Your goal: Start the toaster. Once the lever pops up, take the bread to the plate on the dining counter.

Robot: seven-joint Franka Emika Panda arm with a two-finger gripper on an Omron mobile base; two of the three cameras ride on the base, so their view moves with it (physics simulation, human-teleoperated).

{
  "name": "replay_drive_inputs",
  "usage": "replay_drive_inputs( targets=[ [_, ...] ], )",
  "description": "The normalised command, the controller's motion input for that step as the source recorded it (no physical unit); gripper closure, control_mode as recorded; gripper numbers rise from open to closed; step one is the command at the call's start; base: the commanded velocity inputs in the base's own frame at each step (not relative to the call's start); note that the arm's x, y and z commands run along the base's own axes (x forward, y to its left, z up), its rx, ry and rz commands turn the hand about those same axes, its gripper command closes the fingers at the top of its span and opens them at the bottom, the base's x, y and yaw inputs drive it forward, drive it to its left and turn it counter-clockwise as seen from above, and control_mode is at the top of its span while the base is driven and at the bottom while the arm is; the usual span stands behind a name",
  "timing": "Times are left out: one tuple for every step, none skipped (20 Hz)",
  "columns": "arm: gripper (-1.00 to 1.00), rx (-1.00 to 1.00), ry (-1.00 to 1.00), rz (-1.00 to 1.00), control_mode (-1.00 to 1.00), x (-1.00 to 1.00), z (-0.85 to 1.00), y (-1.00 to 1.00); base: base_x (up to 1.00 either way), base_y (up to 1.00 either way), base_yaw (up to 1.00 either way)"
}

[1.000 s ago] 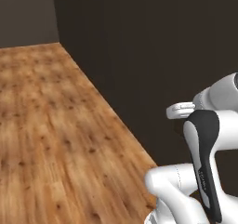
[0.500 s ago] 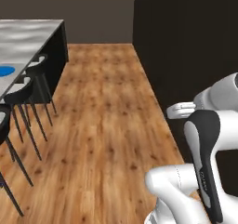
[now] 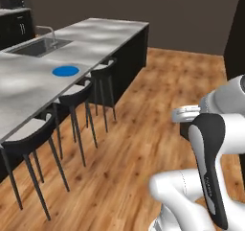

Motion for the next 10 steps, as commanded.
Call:
replay_drive_inputs(
  targets=[
    [1.0,0.0,0.0,0.0,1.0,0.0,0.0,0.0,1.0,-0.42,0.61],
    [1.0,0.0,0.0,0.0,1.0,0.0,0.0,0.0,1.0,-0.45,0.59],
    [1.0,0.0,0.0,0.0,1.0,0.0,0.0,0.0,1.0,-0.5,0.58],
    [1.0,0.0,0.0,0.0,1.0,0.0,0.0,0.0,1.0,-0.54,0.57],
    [1.0,0.0,0.0,0.0,1.0,0.0,0.0,0.0,1.0,-0.54,0.57],
    [1.0,0.0,0.0,0.0,1.0,0.0,0.0,0.0,1.0,-0.54,0.57],
    [1.0,0.0,0.0,0.0,1.0,0.0,0.0,0.0,1.0,-0.54,0.57],
    [1.0,0.0,0.0,0.0,1.0,0.0,0.0,0.0,1.0,-0.54,0.57],
    [1.0,0.0,0.0,0.0,1.0,0.0,0.0,0.0,1.0,-0.53,0.57],
    [1.0,0.0,0.0,0.0,1.0,0.0,0.0,0.0,1.0,-0.53,0.57]
  ],
)
